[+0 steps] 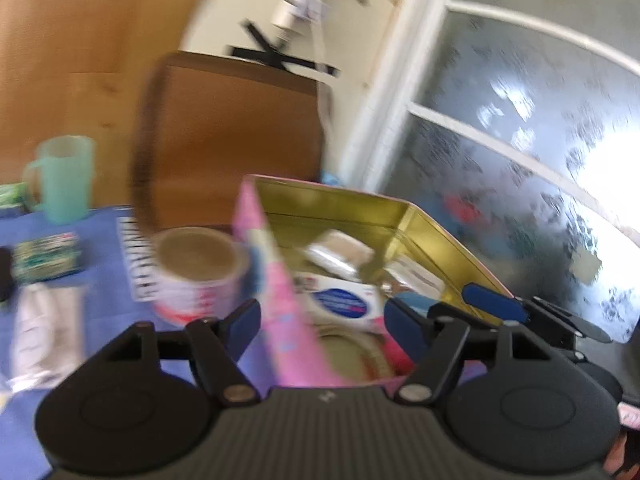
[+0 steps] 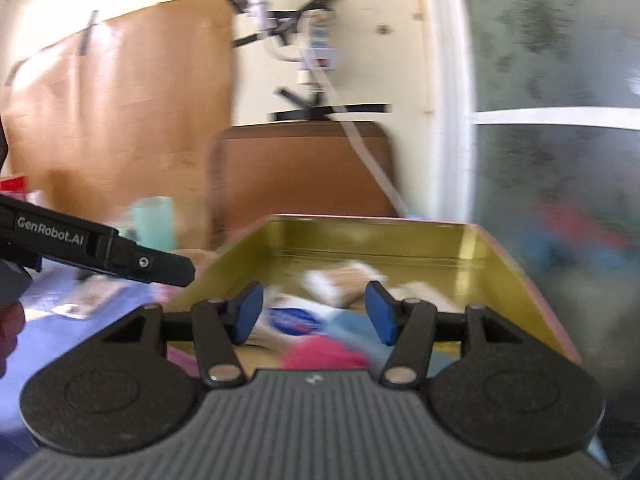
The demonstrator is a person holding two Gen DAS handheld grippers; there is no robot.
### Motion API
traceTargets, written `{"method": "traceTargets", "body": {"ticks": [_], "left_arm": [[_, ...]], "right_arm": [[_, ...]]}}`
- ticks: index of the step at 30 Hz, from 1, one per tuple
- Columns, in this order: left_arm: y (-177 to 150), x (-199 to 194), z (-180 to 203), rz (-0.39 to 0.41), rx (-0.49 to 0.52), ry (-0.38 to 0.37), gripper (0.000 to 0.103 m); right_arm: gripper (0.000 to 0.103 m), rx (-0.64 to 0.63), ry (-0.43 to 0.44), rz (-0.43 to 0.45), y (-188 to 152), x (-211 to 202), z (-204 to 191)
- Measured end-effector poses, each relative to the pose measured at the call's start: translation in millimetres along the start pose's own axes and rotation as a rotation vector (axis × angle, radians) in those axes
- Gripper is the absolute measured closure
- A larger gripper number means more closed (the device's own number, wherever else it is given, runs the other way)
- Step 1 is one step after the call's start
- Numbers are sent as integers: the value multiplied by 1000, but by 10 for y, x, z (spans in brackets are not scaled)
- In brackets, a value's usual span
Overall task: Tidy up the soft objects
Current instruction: 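Carry the blue case into the tin box and release, then grasp the green floral soap box with the right gripper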
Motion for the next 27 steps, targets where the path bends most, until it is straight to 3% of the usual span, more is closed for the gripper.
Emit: {"method": "traceTargets", "body": {"ticks": [4, 9, 12, 15, 17, 19, 22, 24, 26, 27], "left_arm": [[-52, -426, -623, 50, -66, 105, 33], [-294, -910, -1629, 61, -89, 401, 32], [-510, -1046, -2065, 25, -127, 512, 35], [-452, -1149, -2135, 103, -186, 470, 31], [-468, -1117, -2159, 88, -185, 477, 32], [-453, -1127, -2175, 102, -195, 465, 32], [-467, -1134, -2155, 114, -209, 455, 32], [-470, -1135, -2121, 111, -194, 446, 32], [-485, -1138, -2089, 117, -173, 443, 32], [-484, -1140, -2080, 120, -170, 441, 32]], "right_arm": [[44, 9, 146, -19, 65, 91, -478], [44, 23, 341, -98, 81, 363, -1201], [44, 0, 436, -146, 38, 644, -1694], [44, -14, 457, -193, -20, 1071, -2090], [41, -21, 416, -245, -87, 1496, -2311], [29, -23, 382, -298, -169, 1887, -2412], [22, 41, 328, -406, -337, 2370, -2482], [13, 93, 338, -496, -470, 2580, -2534], [16, 60, 317, -472, -479, 2660, -2564], [30, 30, 310, -473, -489, 2678, -2582]]}}
Point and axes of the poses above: each gripper's, at about its wrist camera, not at the fingertips, and x roughly the way its jaws point, z to its right, y to its top, the point moved 7 cm from there along x, roughly the way its jaws point, and after that the axes turned 10 degrees about z, right-handed, at the moved point
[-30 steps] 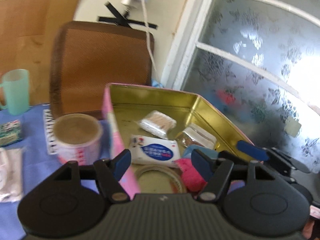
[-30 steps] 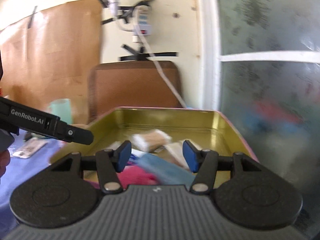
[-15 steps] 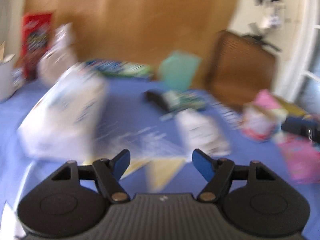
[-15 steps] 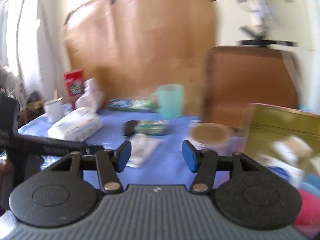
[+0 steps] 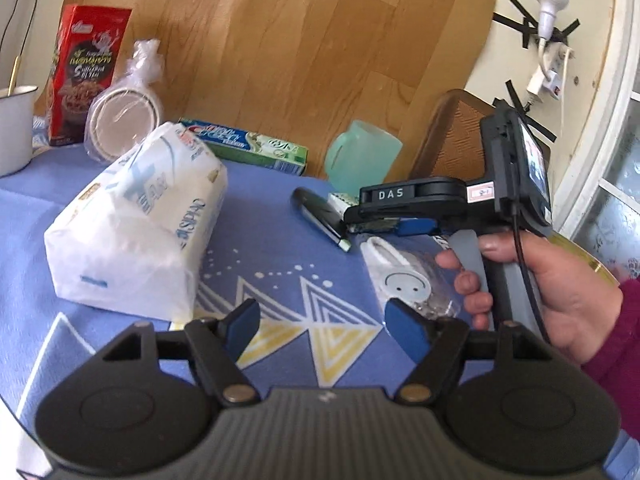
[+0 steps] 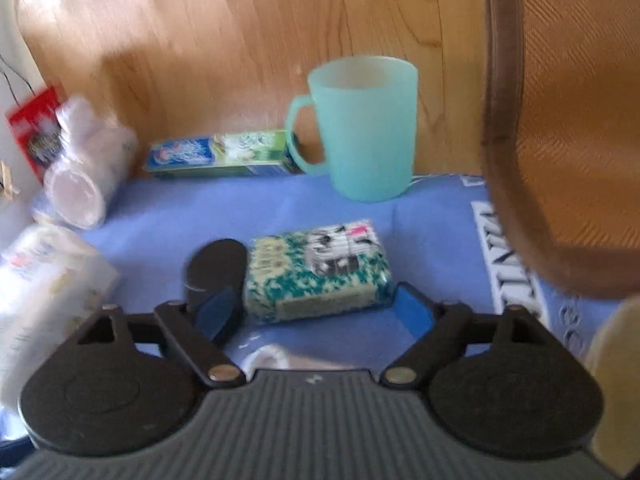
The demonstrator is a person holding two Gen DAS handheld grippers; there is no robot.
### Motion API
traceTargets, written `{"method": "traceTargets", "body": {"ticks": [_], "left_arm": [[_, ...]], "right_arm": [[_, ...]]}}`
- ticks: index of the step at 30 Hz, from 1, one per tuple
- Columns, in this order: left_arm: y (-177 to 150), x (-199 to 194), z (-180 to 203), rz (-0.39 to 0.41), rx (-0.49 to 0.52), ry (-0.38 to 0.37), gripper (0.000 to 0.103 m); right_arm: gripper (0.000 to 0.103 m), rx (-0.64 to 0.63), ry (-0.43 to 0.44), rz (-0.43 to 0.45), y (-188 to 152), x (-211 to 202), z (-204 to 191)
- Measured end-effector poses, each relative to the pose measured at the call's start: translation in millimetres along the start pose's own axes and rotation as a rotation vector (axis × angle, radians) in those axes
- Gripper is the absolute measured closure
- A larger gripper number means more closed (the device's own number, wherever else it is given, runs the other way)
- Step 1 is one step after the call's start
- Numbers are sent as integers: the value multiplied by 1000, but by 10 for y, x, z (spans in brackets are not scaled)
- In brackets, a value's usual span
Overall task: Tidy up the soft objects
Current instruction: 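Grasp the green floral soap box with the right gripper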
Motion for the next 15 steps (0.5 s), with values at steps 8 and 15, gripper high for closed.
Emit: {"method": "traceTargets", "body": {"ticks": [8, 15], "left_arm": [[22, 6, -117, -9, -82, -8, 32], [-24, 33, 36, -85, -82, -118, 34]], "right_arm": [[33, -101, 65, 153, -41, -795, -180], [31, -195, 285, 102, -787, -1967, -268]]}}
Point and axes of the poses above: each gripper's, at about its wrist camera, not at the fingertips, and x roughly the way its jaws point, z to its right, y to its top, the point moved 7 cm from there along x, roughly the way its jaws point, and after that the axes turned 10 degrees about z, right-handed, at the moved point
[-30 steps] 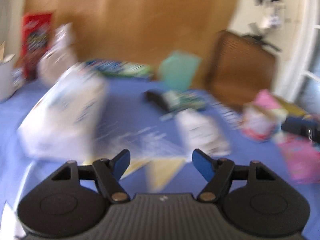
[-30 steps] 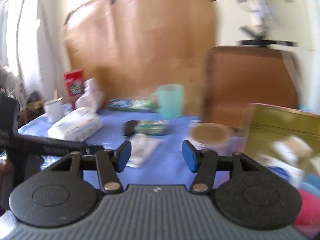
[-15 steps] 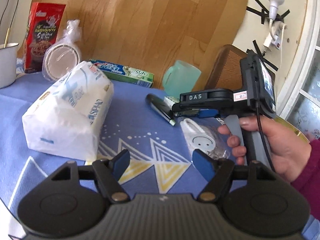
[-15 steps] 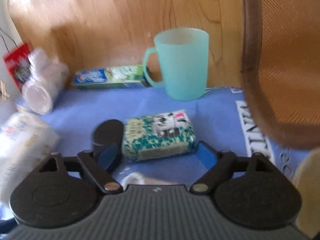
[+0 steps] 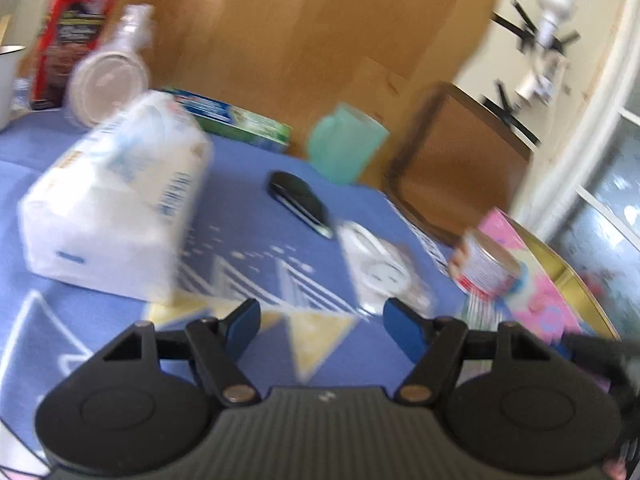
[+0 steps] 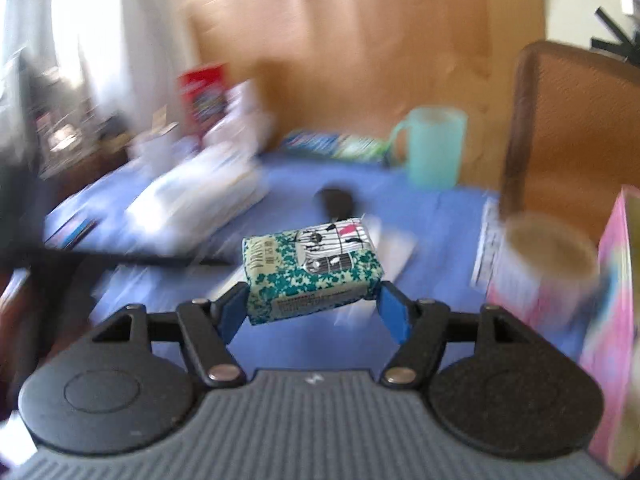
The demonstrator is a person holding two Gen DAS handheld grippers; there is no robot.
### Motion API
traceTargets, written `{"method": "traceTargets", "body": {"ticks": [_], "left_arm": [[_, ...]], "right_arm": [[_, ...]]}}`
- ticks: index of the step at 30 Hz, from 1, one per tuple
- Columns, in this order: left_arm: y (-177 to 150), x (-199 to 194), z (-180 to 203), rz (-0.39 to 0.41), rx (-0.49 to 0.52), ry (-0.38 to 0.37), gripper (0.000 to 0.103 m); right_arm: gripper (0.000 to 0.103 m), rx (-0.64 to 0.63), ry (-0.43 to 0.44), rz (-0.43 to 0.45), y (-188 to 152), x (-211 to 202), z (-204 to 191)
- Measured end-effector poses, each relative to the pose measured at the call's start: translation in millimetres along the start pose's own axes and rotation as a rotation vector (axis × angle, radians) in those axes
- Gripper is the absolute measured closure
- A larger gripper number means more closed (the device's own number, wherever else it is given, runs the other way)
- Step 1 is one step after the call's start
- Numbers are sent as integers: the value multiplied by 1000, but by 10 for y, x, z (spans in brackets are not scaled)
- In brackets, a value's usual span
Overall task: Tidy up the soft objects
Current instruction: 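Grasp the green floral soap box with the right gripper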
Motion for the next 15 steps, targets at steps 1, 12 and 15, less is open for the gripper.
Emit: {"method": "traceTargets", "body": {"ticks": [1, 12, 15], "left_arm": [[-21, -9, 81, -13, 1, -36, 34], [-495, -13, 950, -199, 149, -155, 49], [-535, -14, 1127, -231, 141, -176, 55]], "right_arm": [[30, -8, 20, -27, -143, -144, -47], [23, -70, -50, -19, -636, -646, -179], [51, -46, -37, -4, -607, -438, -193]]}}
Point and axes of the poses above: each gripper's, at about its wrist camera, not at the fingertips, and x roughly the way its jaws point, z to its right, y to its top, the point moved 7 cm from there along x, roughly the way its jaws point, and after that the axes turned 10 degrees about z, right-handed, at the moved point
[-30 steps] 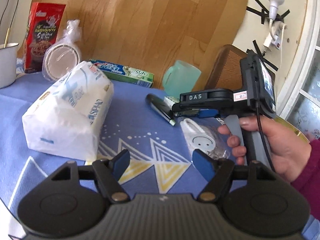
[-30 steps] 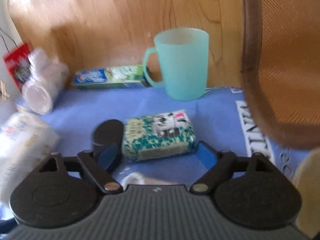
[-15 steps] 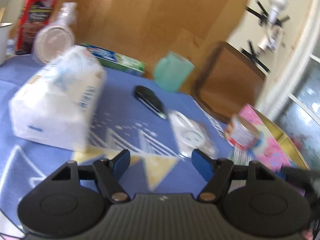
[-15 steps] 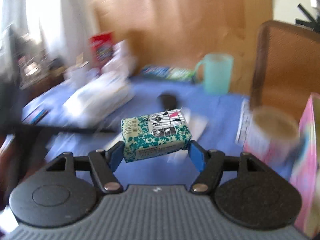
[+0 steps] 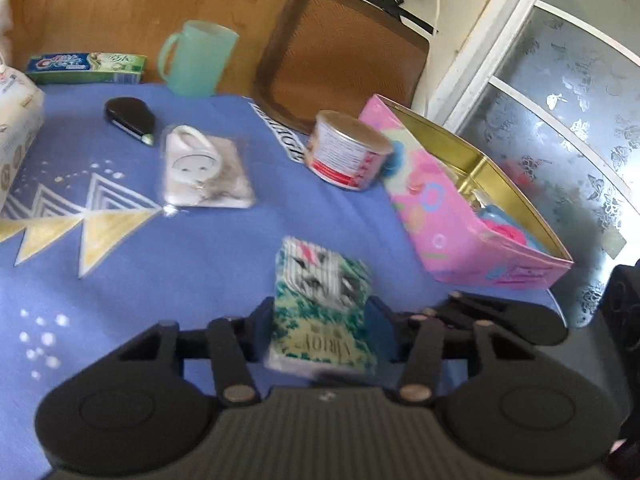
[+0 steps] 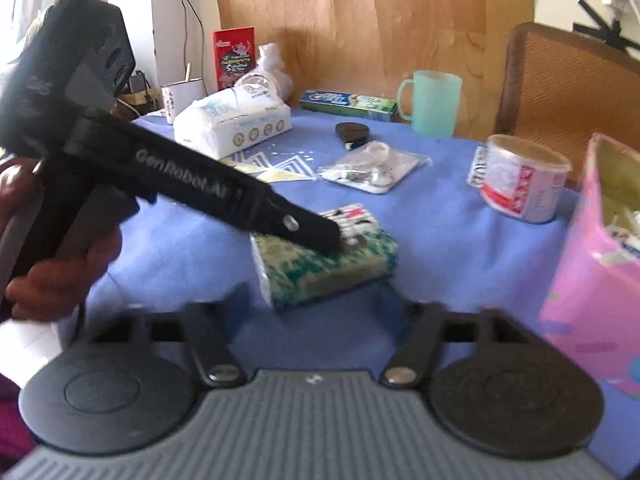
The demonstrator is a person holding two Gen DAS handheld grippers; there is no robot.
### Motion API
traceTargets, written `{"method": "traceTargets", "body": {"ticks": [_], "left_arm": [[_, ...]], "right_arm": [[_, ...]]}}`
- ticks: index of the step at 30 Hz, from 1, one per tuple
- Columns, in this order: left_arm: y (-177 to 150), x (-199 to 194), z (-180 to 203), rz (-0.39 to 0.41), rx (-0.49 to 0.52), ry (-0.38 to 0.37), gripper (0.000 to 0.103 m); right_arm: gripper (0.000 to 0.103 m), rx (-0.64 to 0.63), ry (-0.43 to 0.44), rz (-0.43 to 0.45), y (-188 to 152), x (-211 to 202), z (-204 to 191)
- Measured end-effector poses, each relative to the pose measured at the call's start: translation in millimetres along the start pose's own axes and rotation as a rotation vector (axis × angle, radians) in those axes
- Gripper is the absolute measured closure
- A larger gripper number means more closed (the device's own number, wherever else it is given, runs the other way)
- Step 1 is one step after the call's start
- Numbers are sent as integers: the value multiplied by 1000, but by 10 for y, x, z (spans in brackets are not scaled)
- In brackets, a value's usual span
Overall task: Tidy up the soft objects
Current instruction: 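Grasp the green floral soap box with the right gripper, then carry the soap box into the pink tin box and release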
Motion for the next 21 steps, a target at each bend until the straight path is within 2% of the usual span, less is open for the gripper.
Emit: {"method": "traceTargets", "body": {"ticks": [2, 6, 10, 12, 13, 16, 17, 18, 19, 21], "left_arm": [[72, -35, 138, 26, 65, 12, 55], [379, -3, 540, 74, 136, -64, 55], [607, 279, 1039, 85, 220, -144, 55], [672, 498, 1278, 85, 268, -160, 54], [697, 612, 1378, 82, 283, -163, 52], [752, 977, 1585, 86, 304, -105, 46], [746, 1036, 1624, 100, 311, -84, 45], [731, 1063, 1639, 107, 312, -56, 44], [705, 1074, 1641, 104, 309, -41, 44], [642, 1056, 1646, 102, 303, -57, 44]], "right_arm": [[55, -20, -33, 19, 29, 5, -6], [56, -40, -90, 131, 195, -233, 145], [56, -43, -217, 234, 367, -594, 486], [56, -33, -285, 258, 398, -749, 707], [56, -27, -315, 264, 396, -803, 816], [55, -6, -449, 271, 415, -889, 1221], [54, -13, -531, 280, 420, -892, 1392], [42, -32, -631, 274, 407, -867, 1558], [41, -40, -697, 254, 379, -838, 1719], [41, 33, -727, 261, 324, -850, 1905]]}}
Point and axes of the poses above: each gripper's, at about its wrist camera, not at the fingertips, and x roughly the way its jaws point, z to its right, y to its top, the point moved 7 cm from there along x, roughly the way its jaws point, and after that the axes turned 10 degrees about z, right-handed, at the moved point
